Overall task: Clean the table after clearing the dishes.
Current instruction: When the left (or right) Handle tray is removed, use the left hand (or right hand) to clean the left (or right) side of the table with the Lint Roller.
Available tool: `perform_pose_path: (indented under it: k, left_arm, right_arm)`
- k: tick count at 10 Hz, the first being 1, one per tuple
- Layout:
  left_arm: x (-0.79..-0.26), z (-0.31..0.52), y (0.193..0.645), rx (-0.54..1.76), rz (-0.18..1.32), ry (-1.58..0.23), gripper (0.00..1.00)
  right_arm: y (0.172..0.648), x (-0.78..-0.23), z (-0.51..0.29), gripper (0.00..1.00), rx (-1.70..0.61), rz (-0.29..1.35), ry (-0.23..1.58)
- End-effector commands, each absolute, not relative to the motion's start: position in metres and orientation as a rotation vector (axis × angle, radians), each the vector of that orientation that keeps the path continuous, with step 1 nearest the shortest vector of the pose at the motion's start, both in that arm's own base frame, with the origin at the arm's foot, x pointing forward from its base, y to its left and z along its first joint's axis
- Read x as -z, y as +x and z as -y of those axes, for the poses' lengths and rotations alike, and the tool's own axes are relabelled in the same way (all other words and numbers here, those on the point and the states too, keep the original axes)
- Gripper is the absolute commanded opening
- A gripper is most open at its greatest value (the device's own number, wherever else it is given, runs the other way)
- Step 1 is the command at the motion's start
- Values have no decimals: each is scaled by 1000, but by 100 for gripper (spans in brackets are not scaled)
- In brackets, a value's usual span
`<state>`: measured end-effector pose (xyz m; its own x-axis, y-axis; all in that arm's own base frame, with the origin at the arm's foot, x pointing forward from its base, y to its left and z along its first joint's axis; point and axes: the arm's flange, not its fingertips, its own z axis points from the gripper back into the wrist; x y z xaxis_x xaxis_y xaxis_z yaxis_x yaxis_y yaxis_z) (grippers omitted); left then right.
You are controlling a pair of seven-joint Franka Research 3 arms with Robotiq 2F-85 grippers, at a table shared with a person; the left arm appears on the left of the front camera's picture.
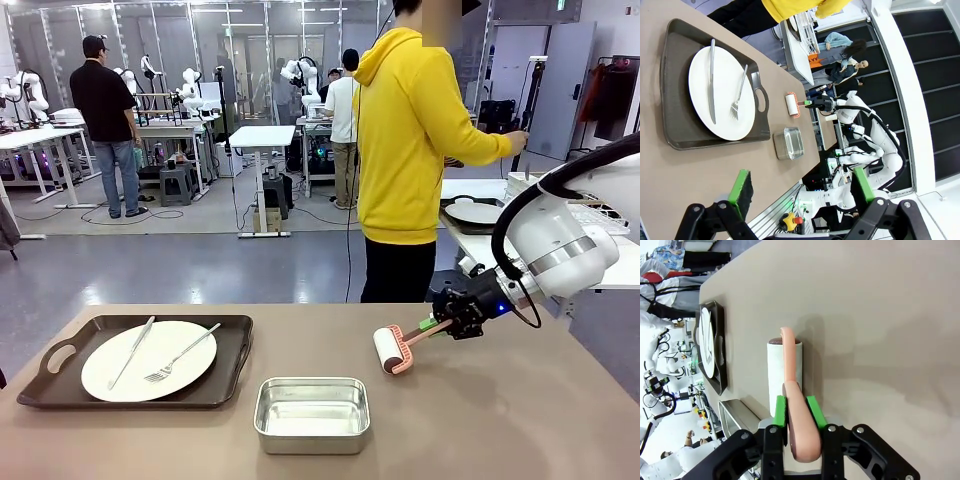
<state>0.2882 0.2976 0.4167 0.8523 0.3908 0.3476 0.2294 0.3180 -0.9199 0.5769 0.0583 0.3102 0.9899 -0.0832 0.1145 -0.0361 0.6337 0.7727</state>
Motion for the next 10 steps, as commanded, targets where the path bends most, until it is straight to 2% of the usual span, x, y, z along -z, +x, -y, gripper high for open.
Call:
perform_pose_path:
  k: [1, 8, 9, 10]
  left_arm:
    - [-419, -299, 286, -109, 586, -1262, 100]
    - [-419, -299, 286, -109, 586, -1262, 100]
    - [-419, -299, 286, -109, 586, -1262, 100]
    - [-419, -299, 286, -109, 586, -1262, 100]
  right_arm:
    - [570, -294, -53, 22, 47, 186, 780]
    - [550, -289, 6, 22, 116, 234, 789]
    - [549, -291, 16, 19, 133, 238, 785]
    - [547, -293, 28, 3, 145, 242, 769]
